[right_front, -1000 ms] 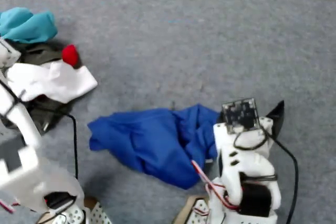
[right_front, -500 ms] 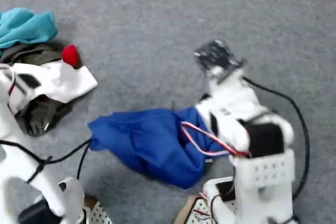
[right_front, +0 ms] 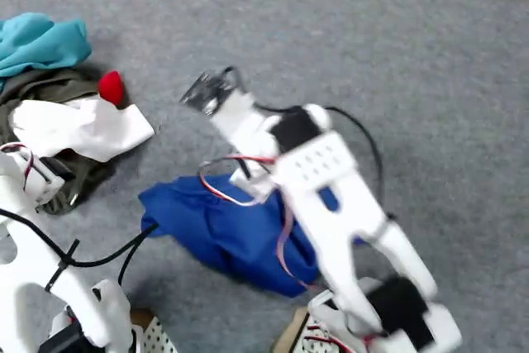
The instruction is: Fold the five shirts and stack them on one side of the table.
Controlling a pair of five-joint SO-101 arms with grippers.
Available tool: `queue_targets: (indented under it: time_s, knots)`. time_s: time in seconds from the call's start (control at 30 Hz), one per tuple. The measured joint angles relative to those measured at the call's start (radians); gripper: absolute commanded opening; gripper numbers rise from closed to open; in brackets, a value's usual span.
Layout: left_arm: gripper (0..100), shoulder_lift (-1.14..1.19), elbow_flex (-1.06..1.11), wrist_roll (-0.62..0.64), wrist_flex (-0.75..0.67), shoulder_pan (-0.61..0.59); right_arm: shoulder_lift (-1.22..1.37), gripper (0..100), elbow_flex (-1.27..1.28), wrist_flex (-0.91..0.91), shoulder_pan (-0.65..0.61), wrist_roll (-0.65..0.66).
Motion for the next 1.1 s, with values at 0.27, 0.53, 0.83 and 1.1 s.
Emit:
queue_targets:
  time_s: [0.27,0.53,0.83,1.1]
  knots:
    - [28,0.000,0.120,-0.071,-0.124,0.000,0.404,27.7,-0.216,0.068,-0.124,0.091]
    - [28,0.000,0.135,-0.071,-0.137,-0.006,0.631,7.0,-0.431,0.158,-0.129,0.094]
    - [28,0.000,0.135,-0.071,-0.137,-0.006,0.651,0.3,-0.522,0.218,-0.006,0.094]
    - [28,0.000,0.135,-0.071,-0.137,-0.006,0.647,0.3,-0.583,0.230,0.190,0.094]
